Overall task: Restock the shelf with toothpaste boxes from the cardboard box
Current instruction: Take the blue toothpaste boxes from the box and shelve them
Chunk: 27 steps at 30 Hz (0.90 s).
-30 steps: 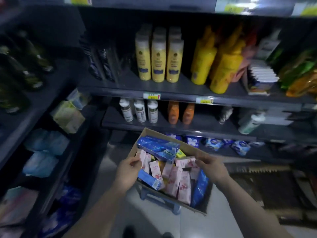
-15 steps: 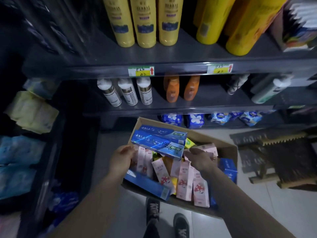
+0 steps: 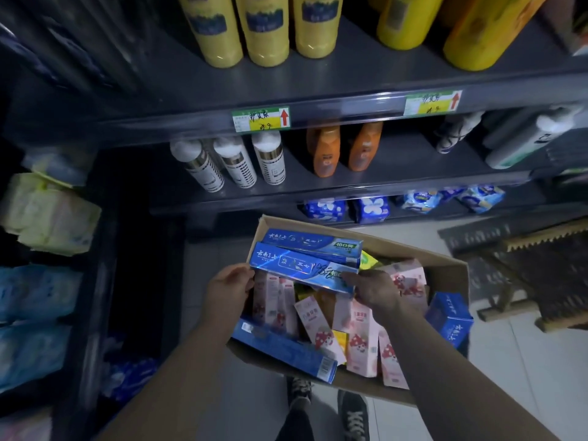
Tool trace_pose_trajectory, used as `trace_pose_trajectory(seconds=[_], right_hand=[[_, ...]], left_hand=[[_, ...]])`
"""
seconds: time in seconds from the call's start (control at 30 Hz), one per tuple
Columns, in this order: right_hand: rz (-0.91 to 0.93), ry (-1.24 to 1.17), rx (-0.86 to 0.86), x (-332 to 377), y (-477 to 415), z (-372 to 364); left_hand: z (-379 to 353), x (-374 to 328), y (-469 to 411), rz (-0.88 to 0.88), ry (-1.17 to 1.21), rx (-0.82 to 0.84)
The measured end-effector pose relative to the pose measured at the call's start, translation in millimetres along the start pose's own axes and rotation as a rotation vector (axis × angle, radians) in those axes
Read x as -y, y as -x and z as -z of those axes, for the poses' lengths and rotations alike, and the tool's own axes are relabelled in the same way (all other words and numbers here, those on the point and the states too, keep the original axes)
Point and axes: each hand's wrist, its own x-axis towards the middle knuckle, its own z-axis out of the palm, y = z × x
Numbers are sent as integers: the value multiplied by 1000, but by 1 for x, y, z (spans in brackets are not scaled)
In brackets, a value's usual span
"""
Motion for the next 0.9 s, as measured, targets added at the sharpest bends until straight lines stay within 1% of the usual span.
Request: trace_pose_trajectory(seconds=[0.13, 0.3, 0.4, 0.47, 0.57, 0.63, 0.73, 0.8, 0.9], right_hand=[[43, -100, -11, -4, 4, 1], [7, -251, 18, -9, 1, 7], [15, -290, 139, -6, 4, 15], [33, -322, 166, -2, 8, 27], [107, -387, 105, 4, 13, 54], [174, -423, 43, 7, 16, 75], [236, -495, 6, 13, 17, 99], [260, -531, -19, 15, 15, 105], [284, -564, -36, 17, 9, 107]], left_hand=[[-5, -1, 0, -4, 29, -23], [-13, 1, 6, -16, 50, -51], [-14, 4, 9, -43, 33, -72], [-16, 4, 11, -46, 11, -72], [-24, 4, 10, -9, -30, -43], [-36, 3, 7, 46, -36, -5], [-62, -1, 1, 121, -11, 72], [-79, -2, -9, 124, 4, 60], [-99, 1, -28, 155, -1, -1]])
